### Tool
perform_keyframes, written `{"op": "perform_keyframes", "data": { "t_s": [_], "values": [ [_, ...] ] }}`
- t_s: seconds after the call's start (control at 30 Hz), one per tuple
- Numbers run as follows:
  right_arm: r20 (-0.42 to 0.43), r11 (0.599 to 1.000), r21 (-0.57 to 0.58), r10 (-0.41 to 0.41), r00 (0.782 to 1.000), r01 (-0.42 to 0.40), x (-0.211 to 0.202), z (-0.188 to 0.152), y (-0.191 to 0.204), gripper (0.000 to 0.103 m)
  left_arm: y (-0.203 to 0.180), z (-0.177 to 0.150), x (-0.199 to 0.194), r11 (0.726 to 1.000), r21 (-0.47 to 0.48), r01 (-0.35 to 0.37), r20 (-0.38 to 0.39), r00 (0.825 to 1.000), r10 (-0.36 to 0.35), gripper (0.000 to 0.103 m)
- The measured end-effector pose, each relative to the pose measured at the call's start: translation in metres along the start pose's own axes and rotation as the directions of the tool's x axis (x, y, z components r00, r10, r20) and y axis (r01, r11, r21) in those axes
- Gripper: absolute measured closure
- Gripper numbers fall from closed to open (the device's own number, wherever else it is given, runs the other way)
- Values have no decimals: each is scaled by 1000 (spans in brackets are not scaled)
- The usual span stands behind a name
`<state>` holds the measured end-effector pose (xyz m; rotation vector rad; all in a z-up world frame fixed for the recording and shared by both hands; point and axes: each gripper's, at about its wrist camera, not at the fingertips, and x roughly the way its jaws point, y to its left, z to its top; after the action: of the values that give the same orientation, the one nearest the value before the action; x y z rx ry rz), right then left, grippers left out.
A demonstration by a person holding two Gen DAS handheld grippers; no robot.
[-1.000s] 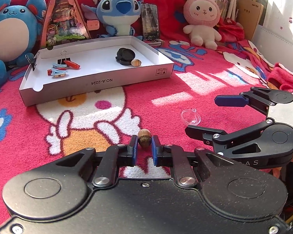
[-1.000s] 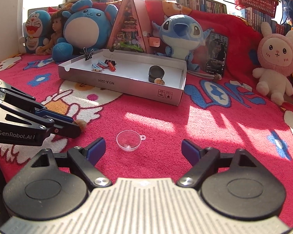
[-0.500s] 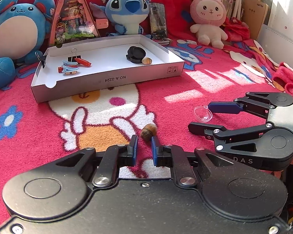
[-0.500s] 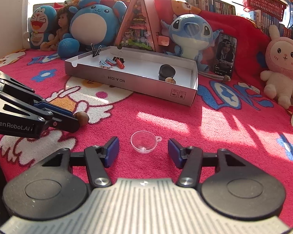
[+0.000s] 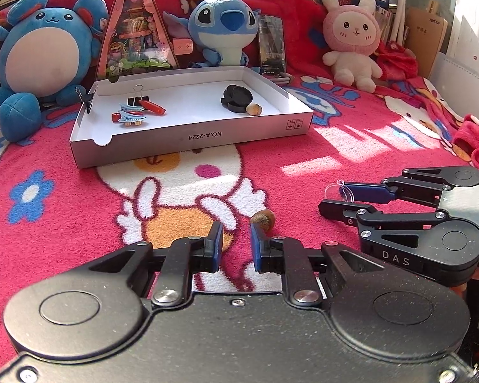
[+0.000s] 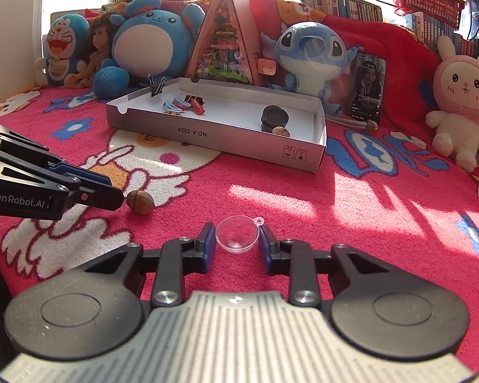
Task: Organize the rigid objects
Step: 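Carry the acorn and clear plastic cup into the box with both tools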
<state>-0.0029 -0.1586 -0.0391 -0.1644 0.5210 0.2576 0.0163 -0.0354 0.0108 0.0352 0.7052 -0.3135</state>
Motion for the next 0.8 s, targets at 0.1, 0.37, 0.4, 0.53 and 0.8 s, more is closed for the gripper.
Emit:
{"op": "perform_keyframes", "data": {
  "t_s": [0.1, 0.37, 0.4, 0.53, 0.8],
  "values": [
    [5, 1000, 6, -2, 1000, 2, -1, 0, 0, 68, -5, 0, -5, 1000, -8, 3, 22, 1000, -3, 74],
    [14, 999, 31, -10, 1000, 9, -4, -1, -3, 68, -20, -2, 3, 997, -75, -35, 72, 997, 40, 68],
    [15, 999, 36, -12, 1000, 11, -4, -1, -3, 68, -22, -2, 5, 996, -81, -41, 72, 996, 47, 68],
    [21, 998, 57, -17, 1000, 16, -5, -2, -5, 68, -25, -6, 12, 993, -102, -65, 67, 995, 72, 68],
    [29, 996, 84, -21, 999, 19, -5, -4, -7, 68, -28, -8, 21, 992, -99, -84, 67, 994, 91, 81]
  ]
}}
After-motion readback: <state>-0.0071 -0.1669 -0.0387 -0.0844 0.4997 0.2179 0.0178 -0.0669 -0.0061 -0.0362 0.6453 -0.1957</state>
